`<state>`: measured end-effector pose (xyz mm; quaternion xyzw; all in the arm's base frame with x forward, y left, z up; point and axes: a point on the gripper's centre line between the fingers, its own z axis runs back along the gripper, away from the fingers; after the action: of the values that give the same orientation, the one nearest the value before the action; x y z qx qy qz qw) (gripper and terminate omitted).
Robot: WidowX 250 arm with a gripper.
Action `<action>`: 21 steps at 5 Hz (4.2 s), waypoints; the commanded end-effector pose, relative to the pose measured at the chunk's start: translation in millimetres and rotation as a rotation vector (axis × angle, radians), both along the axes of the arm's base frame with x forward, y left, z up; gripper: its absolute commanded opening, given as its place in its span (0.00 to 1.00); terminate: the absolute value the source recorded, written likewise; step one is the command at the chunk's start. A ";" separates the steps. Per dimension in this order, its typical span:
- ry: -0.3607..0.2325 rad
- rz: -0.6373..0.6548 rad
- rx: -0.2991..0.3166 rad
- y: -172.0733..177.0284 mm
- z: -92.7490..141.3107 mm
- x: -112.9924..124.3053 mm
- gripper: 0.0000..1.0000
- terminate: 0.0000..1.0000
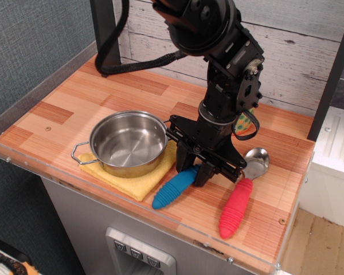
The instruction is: Move blue fook to the lower left corner of table.
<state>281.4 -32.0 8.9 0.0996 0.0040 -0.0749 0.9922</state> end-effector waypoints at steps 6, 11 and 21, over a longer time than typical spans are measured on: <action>-0.125 0.339 -0.072 94.3 89.8 -26.4 0.00 0.00; -0.123 0.260 0.107 212.4 55.3 -0.2 0.00 0.00; -0.074 0.179 0.013 229.9 41.4 -7.9 1.00 0.00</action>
<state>273.5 196.5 33.8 0.0934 -0.0005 0.0210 0.9954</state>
